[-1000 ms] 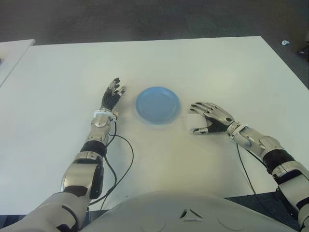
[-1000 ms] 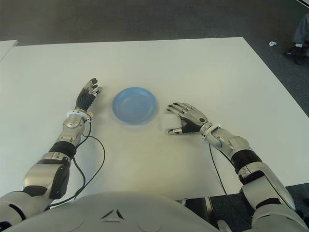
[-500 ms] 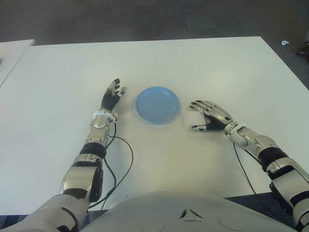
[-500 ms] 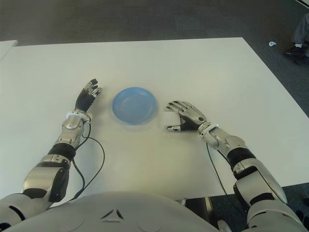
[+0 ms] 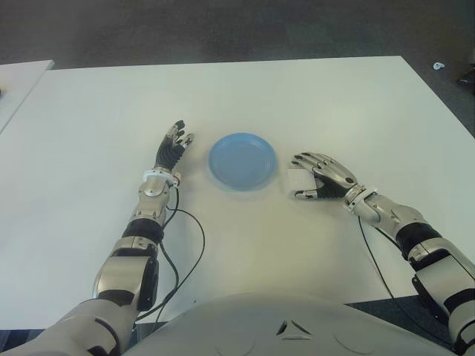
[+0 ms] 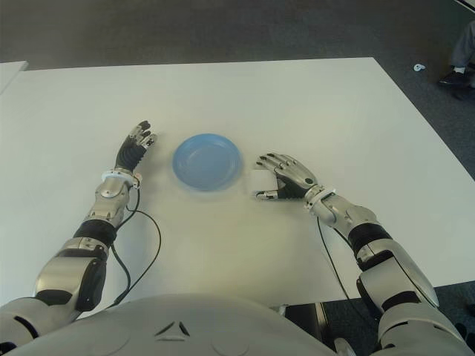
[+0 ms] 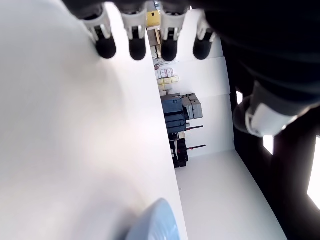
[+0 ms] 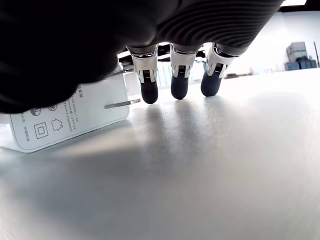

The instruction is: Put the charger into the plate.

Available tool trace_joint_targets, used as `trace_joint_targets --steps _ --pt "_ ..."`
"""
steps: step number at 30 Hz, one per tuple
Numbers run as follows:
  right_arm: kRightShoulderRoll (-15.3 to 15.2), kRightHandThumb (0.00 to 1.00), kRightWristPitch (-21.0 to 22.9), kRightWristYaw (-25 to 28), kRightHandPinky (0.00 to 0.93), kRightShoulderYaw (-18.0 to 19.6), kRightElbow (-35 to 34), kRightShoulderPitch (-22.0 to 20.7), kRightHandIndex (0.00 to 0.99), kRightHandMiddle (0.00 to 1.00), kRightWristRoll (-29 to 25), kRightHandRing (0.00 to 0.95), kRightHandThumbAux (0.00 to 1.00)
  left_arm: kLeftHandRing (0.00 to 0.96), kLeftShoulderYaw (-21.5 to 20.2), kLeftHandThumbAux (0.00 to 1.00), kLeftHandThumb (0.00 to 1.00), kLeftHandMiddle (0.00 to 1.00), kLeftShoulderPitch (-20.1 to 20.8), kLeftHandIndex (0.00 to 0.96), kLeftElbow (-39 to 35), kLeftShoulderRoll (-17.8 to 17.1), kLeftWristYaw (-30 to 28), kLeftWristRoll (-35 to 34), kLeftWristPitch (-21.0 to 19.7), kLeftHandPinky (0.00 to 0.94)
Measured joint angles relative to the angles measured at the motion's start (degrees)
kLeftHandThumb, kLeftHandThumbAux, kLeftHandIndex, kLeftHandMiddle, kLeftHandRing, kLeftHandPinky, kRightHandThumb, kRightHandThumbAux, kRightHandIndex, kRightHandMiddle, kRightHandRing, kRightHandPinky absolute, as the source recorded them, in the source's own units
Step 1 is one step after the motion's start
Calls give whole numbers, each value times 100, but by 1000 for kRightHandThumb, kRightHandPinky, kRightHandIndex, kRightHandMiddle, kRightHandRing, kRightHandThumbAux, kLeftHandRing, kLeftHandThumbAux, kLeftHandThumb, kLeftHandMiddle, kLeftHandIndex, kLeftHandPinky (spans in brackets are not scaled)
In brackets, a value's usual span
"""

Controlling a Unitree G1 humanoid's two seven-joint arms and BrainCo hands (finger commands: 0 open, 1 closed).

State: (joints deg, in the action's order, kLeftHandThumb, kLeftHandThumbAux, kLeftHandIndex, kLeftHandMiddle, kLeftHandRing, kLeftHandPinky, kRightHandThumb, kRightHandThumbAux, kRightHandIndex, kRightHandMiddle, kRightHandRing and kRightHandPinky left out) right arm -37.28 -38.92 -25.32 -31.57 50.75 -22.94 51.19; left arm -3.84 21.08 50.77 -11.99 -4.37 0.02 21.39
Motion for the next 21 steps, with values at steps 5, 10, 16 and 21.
trace_joint_targets --steps 5,10,16,21 --pt "-35 282 1 29 165 3 -104 32 66 133 -26 118 156 36 2 520 0 59 -1 0 -17 11 1 3 -9 26" --pt "-225 337 42 -277 449 8 -681 211 240 395 145 403 200 43 15 522 0 64 13 4 -46 41 4 8 -40 37" --pt "-578 424 30 -736 582 36 -1804 616 329 524 504 552 244 48 20 519 0 68 13 7 -58 53 41 13 -48 38" --pt "-758 472 -15 -806 620 59 -2278 781 343 562 645 599 253 53 20 515 0 75 12 13 -51 55 51 14 -58 48"
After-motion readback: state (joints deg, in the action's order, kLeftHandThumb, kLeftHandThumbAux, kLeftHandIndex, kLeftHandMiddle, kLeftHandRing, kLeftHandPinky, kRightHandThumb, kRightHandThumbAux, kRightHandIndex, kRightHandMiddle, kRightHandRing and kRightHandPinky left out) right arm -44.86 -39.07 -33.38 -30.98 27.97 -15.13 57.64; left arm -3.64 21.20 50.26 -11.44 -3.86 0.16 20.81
